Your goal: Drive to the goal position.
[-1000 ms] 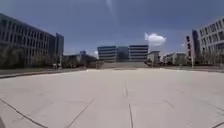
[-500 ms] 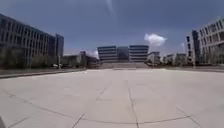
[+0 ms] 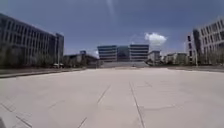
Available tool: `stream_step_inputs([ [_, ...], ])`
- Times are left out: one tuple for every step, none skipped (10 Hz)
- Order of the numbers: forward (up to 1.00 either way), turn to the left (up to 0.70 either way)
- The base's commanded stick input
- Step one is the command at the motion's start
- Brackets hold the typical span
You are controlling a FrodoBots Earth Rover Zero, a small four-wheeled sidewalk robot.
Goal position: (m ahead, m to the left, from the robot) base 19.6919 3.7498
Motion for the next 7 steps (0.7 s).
stream_step_inputs([
  [0.85, -0.02],
  [0.85, -0.02],
  [0.85, -0.02],
  [0.83, -0.02],
  [0.79, -0.02],
  [0.81, -0.02],
  [0.76, -0.02],
])
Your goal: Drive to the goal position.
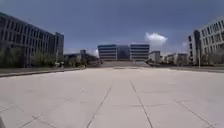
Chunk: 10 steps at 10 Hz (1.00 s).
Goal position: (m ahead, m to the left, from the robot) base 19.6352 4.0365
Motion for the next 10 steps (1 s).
stream_step_inputs([
  [0.44, -0.03],
  [0.23, -0.02],
  [0.52, 0.00],
  [0.66, 0.00],
  [0.74, 0.00],
  [0.82, 0.00],
  [0.84, 0.00],
  [0.85, -0.01],
  [0.85, -0.18],
  [0.85, -0.34],
])
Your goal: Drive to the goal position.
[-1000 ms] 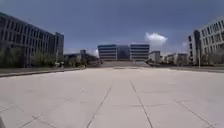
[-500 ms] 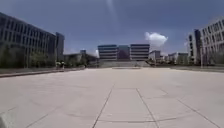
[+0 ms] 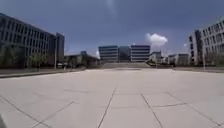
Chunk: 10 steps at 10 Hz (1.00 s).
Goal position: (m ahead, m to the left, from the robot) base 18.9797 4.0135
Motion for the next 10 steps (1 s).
stream_step_inputs([
  [0.85, -0.14],
  [0.85, -0.02],
  [0.85, -0.02],
  [0.85, -0.02],
  [0.85, -0.02],
  [0.85, -0.02],
  [0.85, -0.02],
  [0.85, -0.02],
  [0.85, -0.02],
  [0.85, -0.02],
])
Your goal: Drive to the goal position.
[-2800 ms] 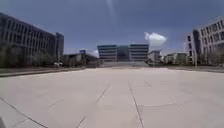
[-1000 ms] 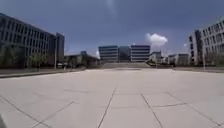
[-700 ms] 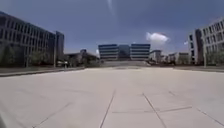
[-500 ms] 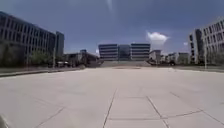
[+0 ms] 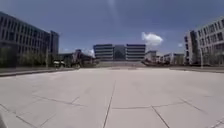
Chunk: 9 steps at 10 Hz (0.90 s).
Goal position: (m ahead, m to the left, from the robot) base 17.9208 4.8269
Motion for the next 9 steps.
stream_step_inputs([
  [0.85, -0.02],
  [0.85, -0.02],
  [0.85, -0.10],
  [0.85, -0.34],
  [0.85, -0.34],
  [0.85, -0.17],
  [0.85, -0.02],
  [0.85, -0.02],
  [0.85, -0.02],
])
